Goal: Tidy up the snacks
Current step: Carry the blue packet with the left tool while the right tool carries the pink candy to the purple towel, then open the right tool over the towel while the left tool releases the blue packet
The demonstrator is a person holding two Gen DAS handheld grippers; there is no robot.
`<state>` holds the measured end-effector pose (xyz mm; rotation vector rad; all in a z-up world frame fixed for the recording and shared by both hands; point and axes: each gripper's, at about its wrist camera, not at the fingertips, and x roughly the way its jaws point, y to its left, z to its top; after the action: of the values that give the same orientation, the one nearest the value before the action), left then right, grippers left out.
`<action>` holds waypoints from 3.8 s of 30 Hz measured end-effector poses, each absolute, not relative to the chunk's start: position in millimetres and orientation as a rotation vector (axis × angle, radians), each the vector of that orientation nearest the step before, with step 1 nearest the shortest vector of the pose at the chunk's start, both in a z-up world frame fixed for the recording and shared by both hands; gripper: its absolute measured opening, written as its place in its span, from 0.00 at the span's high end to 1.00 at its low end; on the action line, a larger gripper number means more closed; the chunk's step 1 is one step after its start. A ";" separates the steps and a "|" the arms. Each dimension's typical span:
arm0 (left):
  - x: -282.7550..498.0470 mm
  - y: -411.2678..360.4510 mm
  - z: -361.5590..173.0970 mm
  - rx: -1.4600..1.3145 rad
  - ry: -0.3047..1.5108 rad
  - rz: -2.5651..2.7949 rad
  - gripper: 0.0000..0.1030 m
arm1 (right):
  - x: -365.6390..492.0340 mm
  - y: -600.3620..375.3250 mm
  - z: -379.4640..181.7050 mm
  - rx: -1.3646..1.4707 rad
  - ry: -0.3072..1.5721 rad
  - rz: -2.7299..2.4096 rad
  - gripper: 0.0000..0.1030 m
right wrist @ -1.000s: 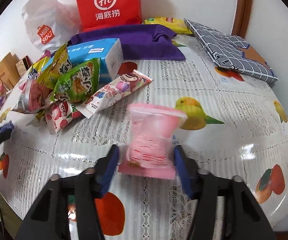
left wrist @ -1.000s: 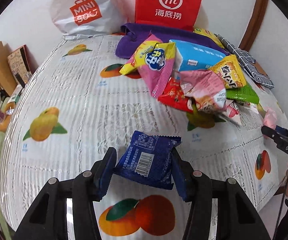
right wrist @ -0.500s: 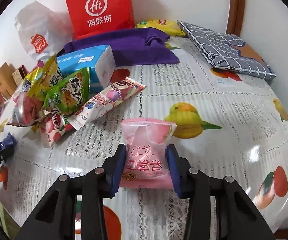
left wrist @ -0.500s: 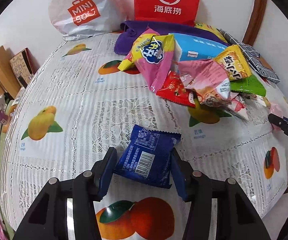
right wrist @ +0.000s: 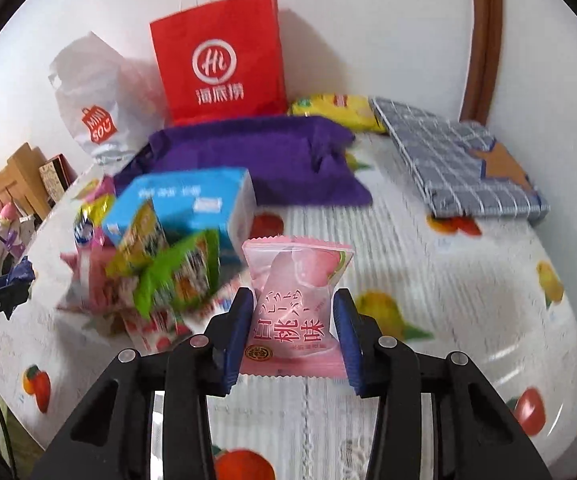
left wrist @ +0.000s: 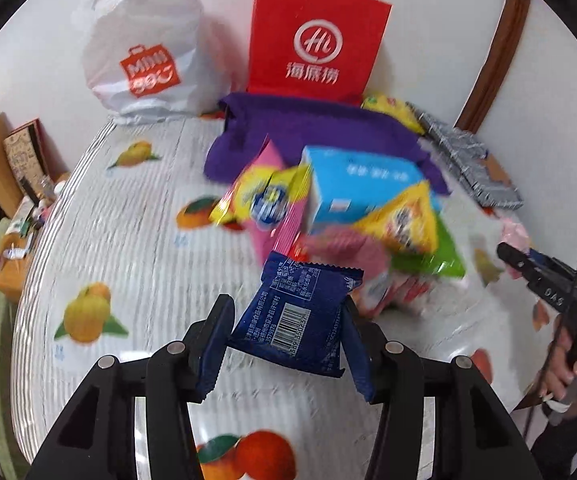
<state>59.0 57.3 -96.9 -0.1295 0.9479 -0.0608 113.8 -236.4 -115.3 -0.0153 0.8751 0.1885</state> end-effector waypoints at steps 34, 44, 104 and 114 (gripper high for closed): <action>208.5 47.4 -5.8 -0.150 0.791 -0.085 0.51 | 269.6 -200.6 -22.9 -0.003 0.751 0.239 0.60; 258.5 51.7 -16.9 -0.150 0.802 -0.060 0.51 | 317.8 -177.4 -32.8 -0.013 0.751 0.263 0.60; 372.7 75.3 -105.1 -0.146 1.034 -0.003 0.51 | 418.6 -139.6 -158.0 -0.154 1.025 0.307 0.59; 376.3 67.4 -116.1 -0.138 1.075 -0.021 0.51 | 412.3 -148.3 -140.2 -0.132 0.985 0.304 0.57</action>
<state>376.3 67.4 -116.1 -0.1377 1.0753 -0.0208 412.3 -148.3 -140.2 -0.1319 0.9845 0.3038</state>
